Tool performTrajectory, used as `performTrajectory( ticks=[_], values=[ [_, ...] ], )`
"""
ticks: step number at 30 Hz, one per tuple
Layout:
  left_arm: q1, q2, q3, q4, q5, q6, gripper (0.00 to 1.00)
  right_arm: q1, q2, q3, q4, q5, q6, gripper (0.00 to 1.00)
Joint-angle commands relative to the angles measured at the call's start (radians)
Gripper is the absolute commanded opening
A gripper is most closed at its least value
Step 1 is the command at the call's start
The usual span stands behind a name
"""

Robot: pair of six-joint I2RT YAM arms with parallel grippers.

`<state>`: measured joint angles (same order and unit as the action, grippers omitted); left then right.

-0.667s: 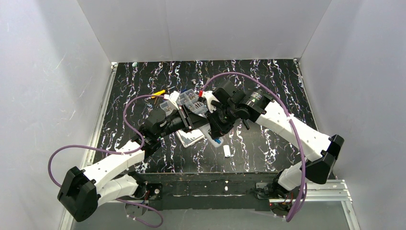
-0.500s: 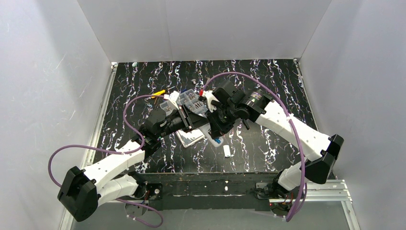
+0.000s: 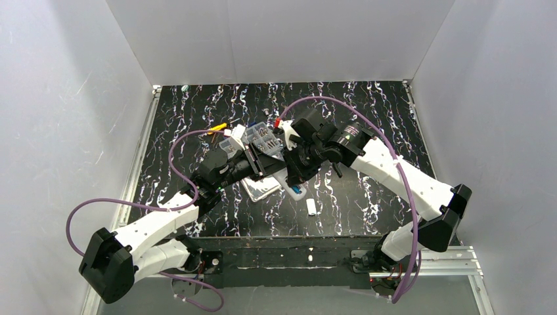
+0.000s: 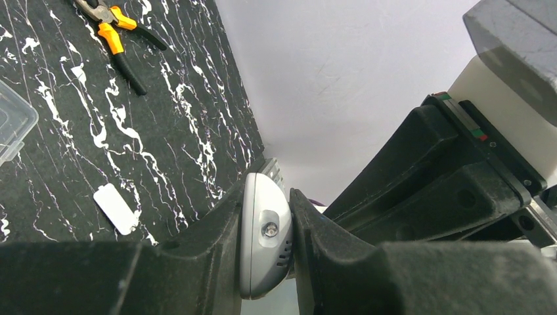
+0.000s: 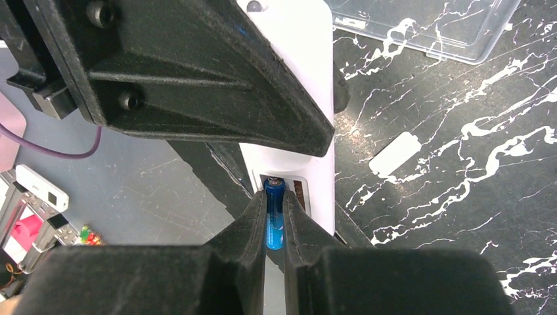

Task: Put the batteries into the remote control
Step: Load the battery into the remote control.

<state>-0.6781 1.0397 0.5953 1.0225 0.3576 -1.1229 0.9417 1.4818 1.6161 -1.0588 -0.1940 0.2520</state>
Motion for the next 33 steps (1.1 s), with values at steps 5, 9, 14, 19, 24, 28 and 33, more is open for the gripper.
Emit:
performTrajectory(
  ticks=[5, 9, 14, 19, 24, 28, 33],
  values=[
    [-0.005, -0.012, 0.002, 0.104, 0.021, -0.015, 0.00, -0.012, -0.023, 0.023, 0.064, 0.014, 0.021, 0.19],
    [-0.005, 0.000, -0.002, 0.124, 0.020, -0.027, 0.00, -0.013, -0.025, 0.016, 0.060, 0.014, 0.023, 0.24],
    [-0.005, 0.002, -0.006, 0.132, 0.017, -0.033, 0.00, -0.015, -0.035, 0.001, 0.062, 0.016, 0.025, 0.25],
    [-0.005, 0.005, -0.004, 0.127, 0.019, -0.029, 0.00, -0.017, -0.041, 0.003, 0.059, 0.016, 0.024, 0.34],
    [-0.005, 0.010, -0.003, 0.127, 0.020, -0.028, 0.00, -0.018, -0.038, 0.031, 0.032, 0.033, 0.023, 0.36],
    [-0.005, 0.012, -0.002, 0.125, 0.021, -0.030, 0.00, -0.018, -0.043, 0.046, 0.020, 0.033, 0.025, 0.37],
    [-0.005, 0.017, -0.005, 0.134, 0.023, -0.034, 0.00, -0.018, -0.047, 0.062, 0.010, 0.019, 0.027, 0.38]
  ],
)
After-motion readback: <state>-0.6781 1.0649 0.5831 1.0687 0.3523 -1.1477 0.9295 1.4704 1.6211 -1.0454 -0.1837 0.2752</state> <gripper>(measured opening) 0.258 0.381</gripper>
